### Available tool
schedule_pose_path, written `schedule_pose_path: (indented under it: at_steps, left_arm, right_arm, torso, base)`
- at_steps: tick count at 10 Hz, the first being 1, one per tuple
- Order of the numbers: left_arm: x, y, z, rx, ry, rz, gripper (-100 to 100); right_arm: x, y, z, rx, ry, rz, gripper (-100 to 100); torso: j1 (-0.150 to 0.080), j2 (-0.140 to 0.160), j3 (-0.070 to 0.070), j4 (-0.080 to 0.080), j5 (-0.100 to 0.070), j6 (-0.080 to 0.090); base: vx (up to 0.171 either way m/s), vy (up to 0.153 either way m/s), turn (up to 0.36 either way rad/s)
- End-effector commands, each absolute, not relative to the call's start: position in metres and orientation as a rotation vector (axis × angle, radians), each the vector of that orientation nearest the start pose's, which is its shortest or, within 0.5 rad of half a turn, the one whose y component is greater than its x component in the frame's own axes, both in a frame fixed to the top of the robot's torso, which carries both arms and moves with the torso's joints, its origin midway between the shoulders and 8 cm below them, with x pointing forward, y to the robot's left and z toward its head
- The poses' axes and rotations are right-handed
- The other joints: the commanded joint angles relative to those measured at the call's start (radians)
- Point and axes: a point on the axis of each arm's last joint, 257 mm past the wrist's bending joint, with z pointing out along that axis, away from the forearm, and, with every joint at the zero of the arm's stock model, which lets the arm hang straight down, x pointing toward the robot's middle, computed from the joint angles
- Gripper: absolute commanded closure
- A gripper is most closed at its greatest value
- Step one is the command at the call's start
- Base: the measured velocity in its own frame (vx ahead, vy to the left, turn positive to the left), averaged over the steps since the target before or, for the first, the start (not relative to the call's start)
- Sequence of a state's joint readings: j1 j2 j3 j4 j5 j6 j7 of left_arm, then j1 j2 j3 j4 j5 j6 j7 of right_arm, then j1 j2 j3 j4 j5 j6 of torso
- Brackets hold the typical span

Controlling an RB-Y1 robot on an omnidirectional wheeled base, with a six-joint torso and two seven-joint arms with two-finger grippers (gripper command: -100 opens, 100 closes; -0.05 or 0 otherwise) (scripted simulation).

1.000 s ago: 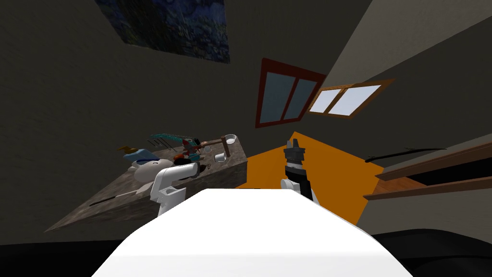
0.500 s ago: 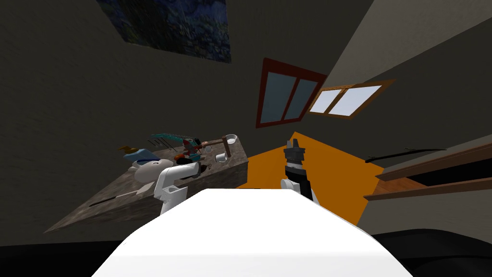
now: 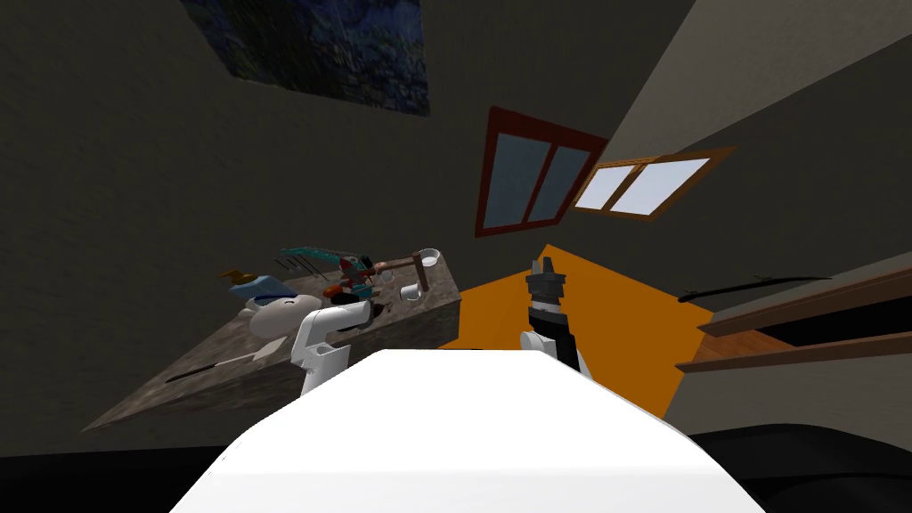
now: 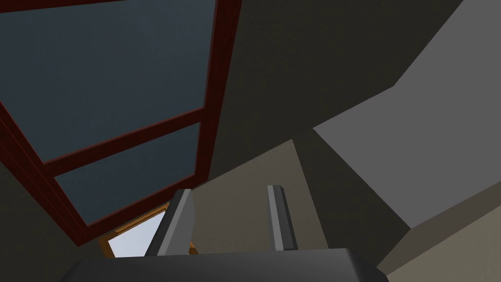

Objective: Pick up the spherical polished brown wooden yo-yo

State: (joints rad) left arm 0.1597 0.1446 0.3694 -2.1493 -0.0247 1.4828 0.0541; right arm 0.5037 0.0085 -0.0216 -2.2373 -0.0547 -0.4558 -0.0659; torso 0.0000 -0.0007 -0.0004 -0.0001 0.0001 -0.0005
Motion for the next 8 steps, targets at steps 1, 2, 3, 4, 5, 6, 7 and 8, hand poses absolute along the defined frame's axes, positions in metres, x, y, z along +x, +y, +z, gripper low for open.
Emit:
schedule_pose_path:
  at_steps: [1, 2, 3, 4, 5, 6, 7, 8]
  left_arm:
    - [0.324, 0.448, -0.311, -2.122, 1.396, -0.207, 100]
    - [0.324, 0.448, -0.311, -2.122, 1.396, -0.207, 100]
    - [0.324, 0.448, -0.311, -2.122, 1.397, -0.207, 100]
    - [0.324, 0.448, -0.311, -2.122, 1.397, -0.206, 0]
    - [0.320, 0.448, -0.305, -2.123, 1.394, -0.206, 100]
    - [0.317, 0.447, -0.301, -2.124, 1.393, -0.206, 100]
    - [0.315, 0.446, -0.297, -2.125, 1.392, -0.205, 100]
    - [0.313, 0.445, -0.294, -2.126, 1.391, -0.205, 100]
  right_arm:
    - [0.356, -0.298, -0.004, 0.796, 0.607, 1.352, 0]
    - [0.356, -0.298, -0.004, 0.796, 0.607, 1.352, 0]
    - [0.356, -0.298, -0.004, 0.796, 0.607, 1.352, 0]
    - [0.356, -0.298, -0.004, 0.796, 0.607, 1.352, 0]
    - [0.356, -0.298, -0.004, 0.796, 0.607, 1.352, 0]
    - [0.356, -0.298, -0.004, 0.796, 0.607, 1.352, 0]
    - [0.356, -0.298, -0.004, 0.796, 0.607, 1.352, 0]
    - [0.356, -0.298, -0.004, 0.796, 0.607, 1.352, 0]
  torso:
    - [0.000, 0.000, 0.000, 0.000, 0.000, 0.000]
    - [0.000, 0.000, 0.000, 0.000, 0.000, 0.000]
    - [0.000, 0.000, 0.000, 0.000, 0.000, 0.000]
    - [0.000, 0.000, 0.000, 0.000, 0.000, 0.000]
    - [0.000, 0.000, 0.000, 0.000, 0.000, 0.000]
    - [-0.001, 0.001, 0.001, 0.001, -0.001, 0.000]
    - [-0.002, 0.001, 0.001, 0.001, -0.001, 0.000]
    - [-0.002, 0.002, 0.001, 0.001, -0.001, 0.000]
  base:
    - [0.000, 0.000, 0.000]
    - [0.000, 0.000, 0.000]
    - [0.000, 0.000, 0.000]
    - [0.000, 0.000, 0.000]
    - [-0.007, -0.007, -0.020]
    - [-0.008, -0.012, -0.015]
    - [-0.009, -0.014, -0.009]
    - [-0.010, -0.013, -0.009]
